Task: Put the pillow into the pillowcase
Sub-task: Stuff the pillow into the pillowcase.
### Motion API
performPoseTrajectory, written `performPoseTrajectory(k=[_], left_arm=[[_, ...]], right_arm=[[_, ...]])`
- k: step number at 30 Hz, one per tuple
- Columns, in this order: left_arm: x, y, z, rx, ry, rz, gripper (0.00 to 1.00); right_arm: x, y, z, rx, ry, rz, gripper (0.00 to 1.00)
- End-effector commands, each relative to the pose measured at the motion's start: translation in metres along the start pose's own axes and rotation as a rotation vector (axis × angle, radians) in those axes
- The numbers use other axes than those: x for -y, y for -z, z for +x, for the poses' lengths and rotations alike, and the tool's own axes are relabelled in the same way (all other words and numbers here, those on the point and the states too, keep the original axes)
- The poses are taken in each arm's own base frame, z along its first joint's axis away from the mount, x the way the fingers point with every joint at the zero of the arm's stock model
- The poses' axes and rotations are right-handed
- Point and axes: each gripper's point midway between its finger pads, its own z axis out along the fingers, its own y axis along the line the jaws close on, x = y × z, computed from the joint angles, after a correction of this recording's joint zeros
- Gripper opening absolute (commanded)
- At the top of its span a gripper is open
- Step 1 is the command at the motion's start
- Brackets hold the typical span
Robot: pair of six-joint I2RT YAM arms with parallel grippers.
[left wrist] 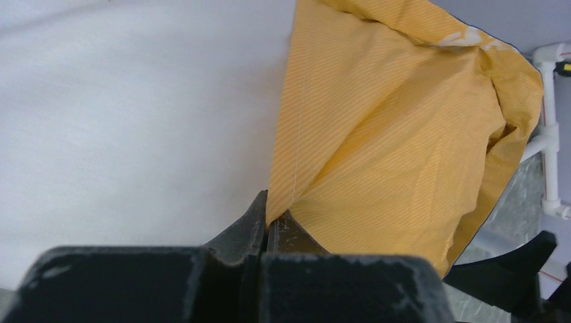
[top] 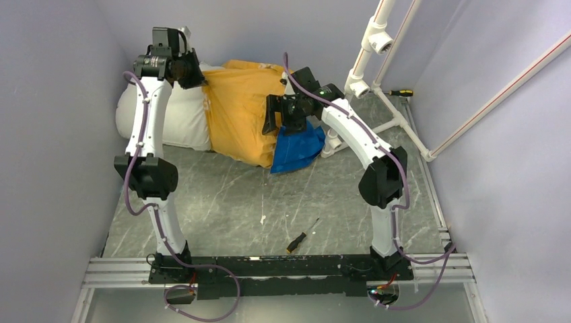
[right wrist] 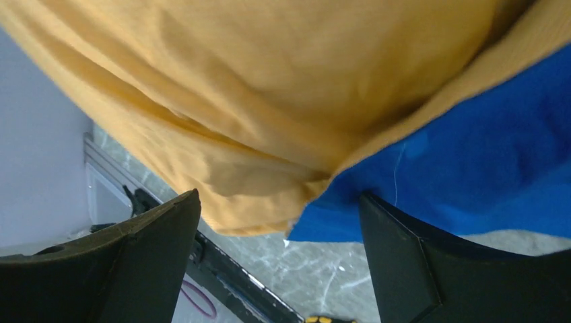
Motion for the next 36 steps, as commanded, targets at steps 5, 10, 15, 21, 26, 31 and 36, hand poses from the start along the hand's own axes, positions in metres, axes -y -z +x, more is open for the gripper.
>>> performPoseTrajectory(k=[5, 10, 15, 21, 26, 31, 36], left_arm=[[0.004, 0.057, -0.106, 0.429, -0.018, -0.01, 0.0], [-0.039, -0.011, -0.057, 0.189, 0.07, -0.078, 0.0], [-0.079, -0.046, -0.033, 0.086, 0.189, -0.146, 0.0], [-0.058, -0.004, -0.047, 0.136, 0.187, -0.032, 0.6], [-0.053, 0.072, -0.038, 0.242, 0.2, -0.073, 0.85], [-0.072, 0.1, 0.042, 0.078, 0.342, -0.153, 0.9], [-0.063, 0.09, 0.127, -0.035, 0.504, -0.028, 0.91]], right_arm=[[-0.007, 0.011, -0.007, 0.03, 0.039, -0.039, 0.88], [-0.025, 0.006, -0.037, 0.108, 0.033, -0.147, 0.83], [-0.058, 0.018, -0.067, 0.185, 0.128, -0.212, 0.85], [-0.11, -0.009, -0.028, 0.102, 0.24, -0.423, 0.82], [-0.118, -0.06, 0.013, -0.038, 0.242, -0.467, 0.81], [-0.054, -0.116, -0.01, -0.03, 0.01, -0.318, 0.75], [-0.011, -0.123, -0.061, 0.086, -0.087, -0.255, 0.53]])
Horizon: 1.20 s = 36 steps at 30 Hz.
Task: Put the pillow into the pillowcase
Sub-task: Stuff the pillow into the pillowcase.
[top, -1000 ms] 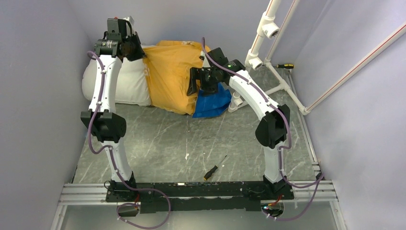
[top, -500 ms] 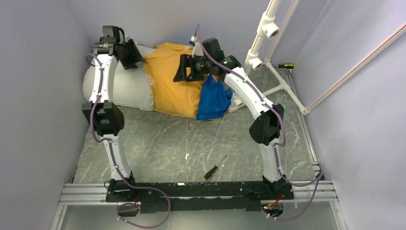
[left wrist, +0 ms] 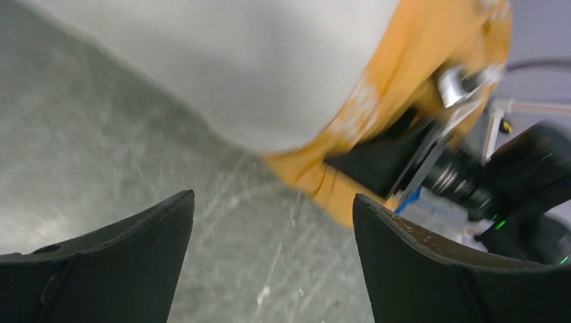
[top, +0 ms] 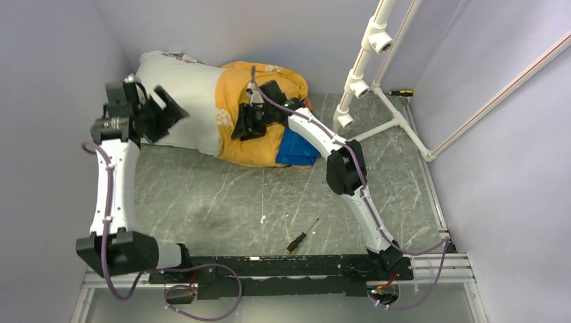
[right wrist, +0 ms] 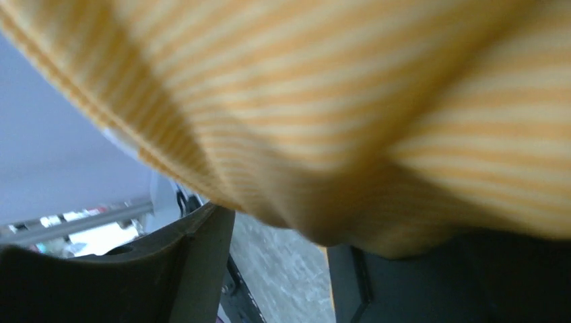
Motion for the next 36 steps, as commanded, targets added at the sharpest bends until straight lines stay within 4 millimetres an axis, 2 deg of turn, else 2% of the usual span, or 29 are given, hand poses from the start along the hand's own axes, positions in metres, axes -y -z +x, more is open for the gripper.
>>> performPoseTrajectory(k=[1, 4, 6, 9, 15, 19, 22, 24, 26, 27, 28, 30, 31, 32, 33, 34, 36], left_arm=[[-0.016, -0.027, 0.079, -0.177, 0.204, 0.091, 0.91], [-0.022, -0.049, 0.118, -0.225, 0.336, 0.182, 0.9], [-0.024, -0.066, 0.133, -0.232, 0.379, 0.253, 0.89], [-0.036, -0.102, 0.153, -0.242, 0.402, 0.309, 0.89], [-0.036, -0.164, 0.145, -0.174, 0.377, 0.448, 0.87], [-0.019, -0.184, 0.112, -0.031, 0.34, 0.569, 0.85], [0.006, -0.196, 0.093, -0.012, 0.302, 0.67, 0.72], [0.028, -0.203, 0.089, -0.035, 0.268, 0.734, 0.59], [0.05, -0.208, 0.091, -0.061, 0.226, 0.761, 0.41], [0.06, -0.208, 0.091, -0.066, 0.204, 0.767, 0.33], [0.07, -0.206, 0.091, -0.066, 0.175, 0.777, 0.25], [0.083, -0.2, 0.09, -0.061, 0.135, 0.784, 0.12], [0.086, -0.197, 0.085, -0.049, 0.121, 0.784, 0.05], [0.098, -0.191, 0.091, -0.058, 0.103, 0.8, 0.0], [0.104, -0.186, 0.092, -0.057, 0.094, 0.805, 0.0], [0.109, -0.182, 0.092, -0.051, 0.086, 0.804, 0.0], [0.121, -0.173, 0.097, -0.054, 0.071, 0.803, 0.0]], right_arm=[[0.041, 0.043, -0.082, 0.243, -0.09, 0.069, 0.48], [0.046, 0.051, -0.093, 0.271, -0.123, 0.026, 0.35], [0.041, 0.055, -0.097, 0.27, -0.125, -0.021, 0.28], [0.034, 0.06, -0.101, 0.273, -0.126, -0.065, 0.27], [0.028, 0.068, -0.105, 0.271, -0.161, -0.114, 0.27], [0.02, 0.083, -0.112, 0.295, -0.145, -0.086, 0.33], [-0.005, 0.113, -0.125, 0.365, -0.061, -0.046, 0.4], [-0.023, 0.14, -0.131, 0.424, 0.026, 0.008, 0.46], [-0.051, 0.178, -0.135, 0.506, 0.151, 0.061, 0.55], [-0.062, 0.194, -0.134, 0.551, 0.221, 0.092, 0.7], [-0.07, 0.206, -0.132, 0.592, 0.305, 0.125, 0.96], [-0.089, 0.237, -0.128, 0.713, 0.468, 0.176, 1.0], [-0.088, 0.25, -0.127, 0.795, 0.478, 0.199, 1.0], [-0.089, 0.271, -0.128, 0.909, 0.436, 0.209, 1.0], [-0.081, 0.286, -0.126, 1.001, 0.361, 0.212, 1.0], [-0.069, 0.29, -0.119, 1.031, 0.313, 0.202, 1.0], [-0.072, 0.293, -0.117, 0.97, 0.369, 0.187, 1.0]])
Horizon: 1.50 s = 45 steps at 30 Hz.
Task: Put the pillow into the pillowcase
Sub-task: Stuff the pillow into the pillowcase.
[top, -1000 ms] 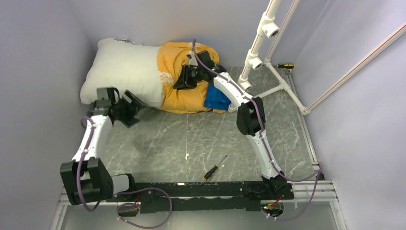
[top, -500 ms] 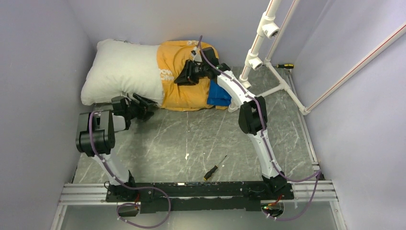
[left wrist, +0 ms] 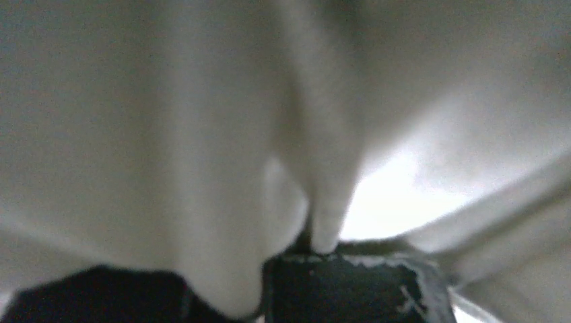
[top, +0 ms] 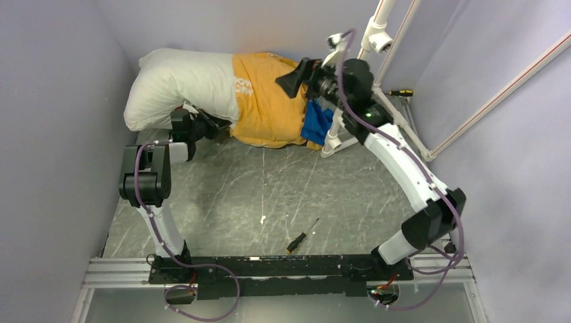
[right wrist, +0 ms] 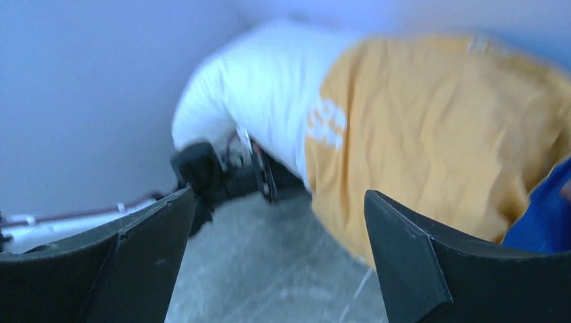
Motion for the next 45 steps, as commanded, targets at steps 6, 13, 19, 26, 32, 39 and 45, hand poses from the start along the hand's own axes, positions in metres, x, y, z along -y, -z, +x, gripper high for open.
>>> performPoseTrajectory(k=[6, 13, 19, 26, 32, 39, 45], left_arm=[[0.132, 0.008, 0.05, -0.004, -0.222, 0.138, 0.0], [0.132, 0.018, 0.102, -0.035, -0.176, 0.044, 0.0], [0.122, 0.027, 0.119, -0.061, -0.172, 0.002, 0.0], [0.125, 0.031, 0.122, -0.075, -0.189, 0.014, 0.0], [0.128, 0.034, 0.125, -0.093, -0.2, 0.025, 0.0], [0.128, 0.045, 0.125, -0.125, -0.283, -0.023, 0.06], [0.123, 0.079, 0.124, -0.211, -0.355, -0.208, 0.73]], right_arm=[[0.018, -0.016, 0.031, -0.154, 0.049, 0.038, 1.0], [0.03, -0.034, 0.124, -0.456, -0.059, 0.163, 0.87], [0.062, -0.035, 0.152, -0.503, -0.045, 0.376, 0.72], [0.092, -0.035, 0.149, -0.419, 0.013, 0.501, 0.52], [0.079, -0.061, 0.158, -0.415, -0.017, 0.371, 0.23], [0.028, -0.05, 0.142, -0.426, -0.117, 0.121, 0.0], [-0.007, -0.028, 0.12, -0.378, -0.299, -0.08, 0.0]])
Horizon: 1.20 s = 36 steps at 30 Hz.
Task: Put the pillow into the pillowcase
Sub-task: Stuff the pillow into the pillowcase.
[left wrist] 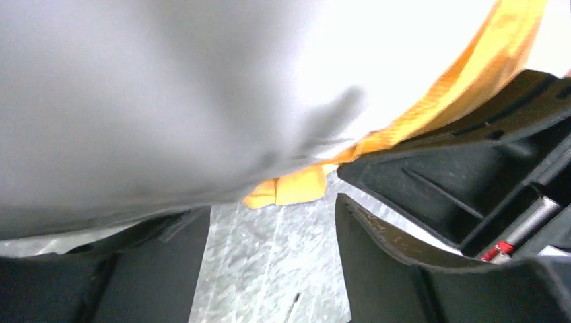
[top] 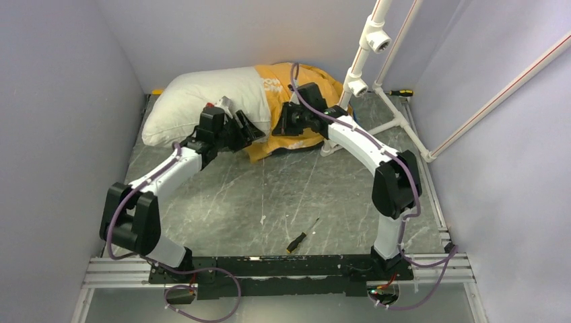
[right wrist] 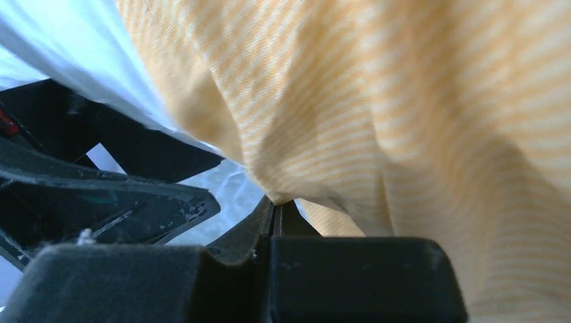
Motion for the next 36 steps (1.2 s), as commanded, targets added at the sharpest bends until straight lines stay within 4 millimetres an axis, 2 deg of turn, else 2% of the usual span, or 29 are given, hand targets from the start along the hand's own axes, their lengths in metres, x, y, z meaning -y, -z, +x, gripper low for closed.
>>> performPoseTrajectory(k=[1, 4, 7, 10, 12, 15, 17, 19, 21, 23, 25, 26, 32, 36], left_arm=[[0.022, 0.045, -0.007, -0.07, -0.112, -0.071, 0.76], [0.008, 0.07, -0.016, -0.072, -0.157, -0.24, 0.8], [-0.018, 0.1, -0.035, -0.022, -0.216, -0.464, 0.85], [-0.038, 0.114, -0.049, -0.029, -0.297, -0.587, 0.9], [-0.046, 0.105, -0.049, -0.082, -0.312, -0.587, 0.9], [-0.054, 0.072, -0.039, -0.163, -0.326, -0.514, 0.91], [-0.05, 0.047, -0.035, -0.194, -0.326, -0.432, 0.89], [-0.037, 0.021, -0.035, -0.206, -0.329, -0.323, 0.81], [-0.021, 0.001, -0.037, -0.206, -0.315, -0.222, 0.58], [-0.013, -0.012, -0.039, -0.21, -0.29, -0.182, 0.31], [-0.009, -0.018, -0.04, -0.224, -0.27, -0.166, 0.04], [-0.008, -0.02, -0.039, -0.234, -0.261, -0.163, 0.0], [-0.003, -0.018, -0.038, -0.209, -0.224, -0.14, 0.0], [-0.001, -0.014, -0.035, -0.22, -0.23, -0.126, 0.0]], right_arm=[[-0.073, 0.052, -0.038, 0.114, -0.034, -0.326, 0.0], [-0.08, 0.051, -0.038, 0.085, -0.02, -0.368, 0.0], [-0.087, 0.052, -0.043, 0.08, -0.006, -0.396, 0.0], [-0.091, 0.052, -0.045, 0.065, -0.001, -0.414, 0.0], [-0.09, 0.05, -0.045, 0.057, -0.002, -0.414, 0.0], [-0.085, 0.044, -0.043, 0.044, 0.0, -0.394, 0.0], [-0.082, 0.041, -0.043, 0.037, 0.01, -0.374, 0.0], [-0.08, 0.038, -0.045, 0.04, 0.022, -0.36, 0.0], [-0.074, 0.034, -0.047, 0.039, 0.037, -0.307, 0.0], [-0.059, 0.03, -0.047, 0.032, 0.071, -0.194, 0.0], [-0.044, 0.031, -0.04, 0.014, 0.118, -0.079, 0.2], [-0.037, 0.033, -0.039, 0.012, 0.14, -0.03, 0.31], [-0.012, 0.048, -0.023, -0.007, 0.254, 0.175, 0.64], [0.002, 0.04, -0.014, -0.018, 0.257, 0.229, 0.71]])
